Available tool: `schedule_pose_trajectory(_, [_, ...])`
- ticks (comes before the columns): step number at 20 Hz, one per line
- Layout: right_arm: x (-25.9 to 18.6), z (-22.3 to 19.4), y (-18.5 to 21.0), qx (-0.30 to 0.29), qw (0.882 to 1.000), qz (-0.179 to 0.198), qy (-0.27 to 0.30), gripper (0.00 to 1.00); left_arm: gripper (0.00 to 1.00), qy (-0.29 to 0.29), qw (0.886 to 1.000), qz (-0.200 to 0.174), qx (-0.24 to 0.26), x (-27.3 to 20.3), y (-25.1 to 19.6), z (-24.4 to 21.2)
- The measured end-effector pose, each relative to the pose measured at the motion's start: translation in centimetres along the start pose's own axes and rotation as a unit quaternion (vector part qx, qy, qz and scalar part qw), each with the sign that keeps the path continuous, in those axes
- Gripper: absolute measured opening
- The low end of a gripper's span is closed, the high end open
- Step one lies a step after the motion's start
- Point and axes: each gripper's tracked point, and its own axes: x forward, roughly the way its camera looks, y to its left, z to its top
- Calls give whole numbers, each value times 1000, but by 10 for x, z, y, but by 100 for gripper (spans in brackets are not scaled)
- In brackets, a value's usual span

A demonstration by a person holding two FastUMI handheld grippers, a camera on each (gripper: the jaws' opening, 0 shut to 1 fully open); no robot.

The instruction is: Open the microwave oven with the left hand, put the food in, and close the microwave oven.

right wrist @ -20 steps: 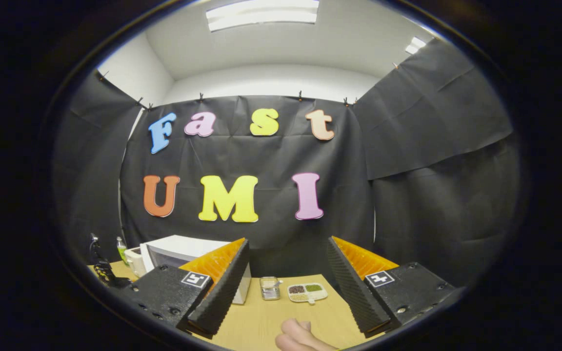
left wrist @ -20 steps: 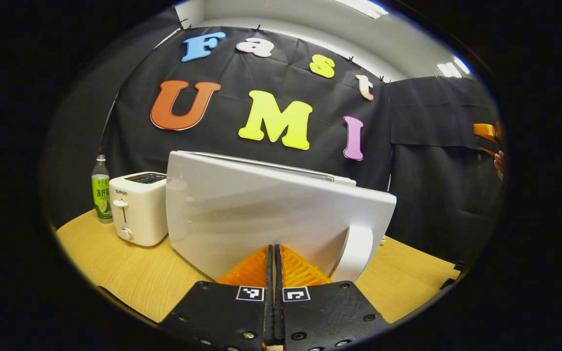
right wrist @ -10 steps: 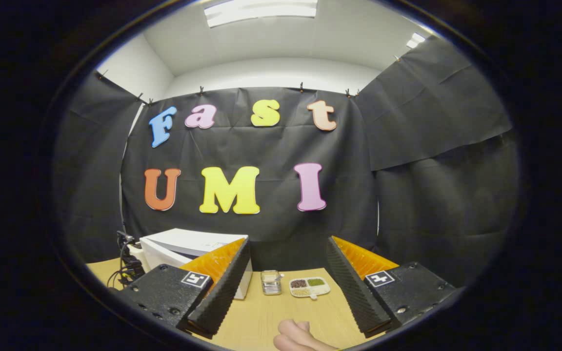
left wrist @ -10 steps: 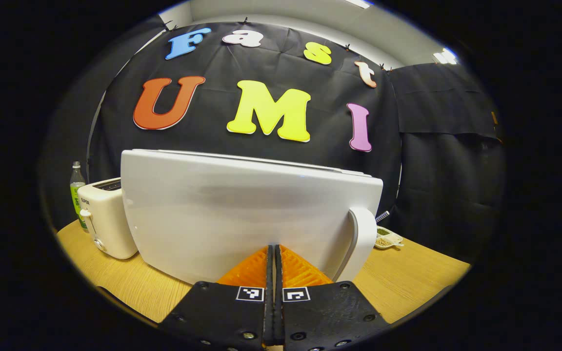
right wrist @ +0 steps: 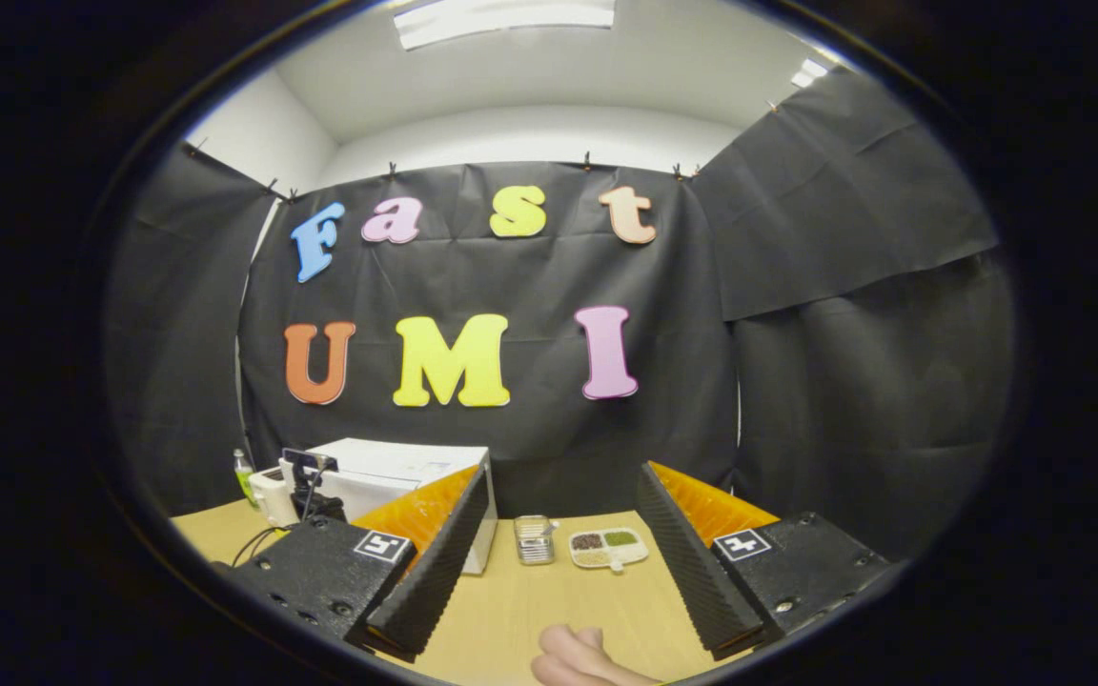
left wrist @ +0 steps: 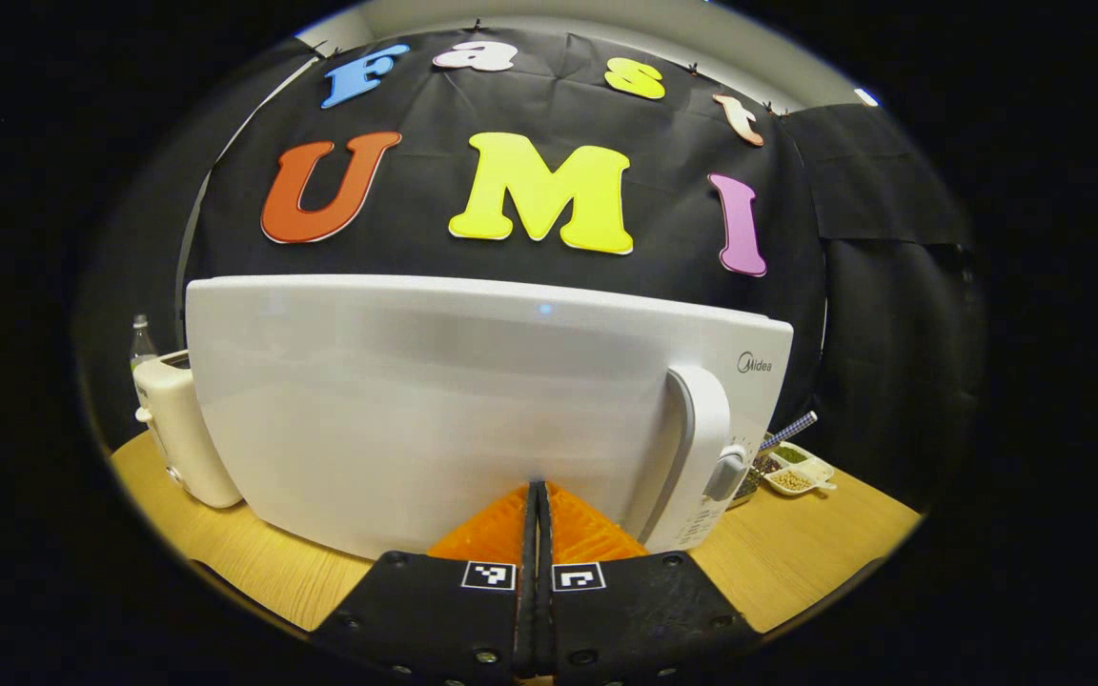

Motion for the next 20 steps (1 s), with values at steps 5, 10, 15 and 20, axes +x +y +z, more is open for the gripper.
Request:
schedule_pose_trajectory(5, [-19,-8,3,2,1000,-1,15,100,0,17,999,17,25,-8,2,-8])
schedule_pose_trajectory(10, [-40,-17,4,8,1000,-4,23,92,0,-3,1000,25,-18,-76,-6,18])
schedule_pose_trajectory(15, [-64,-24,11,22,999,6,26,92,38,-27,998,52,-7,-173,-10,51])
schedule_pose_trajectory(20, [-88,-17,10,29,999,3,17,92,96,-56,995,85,18,-260,-11,84])
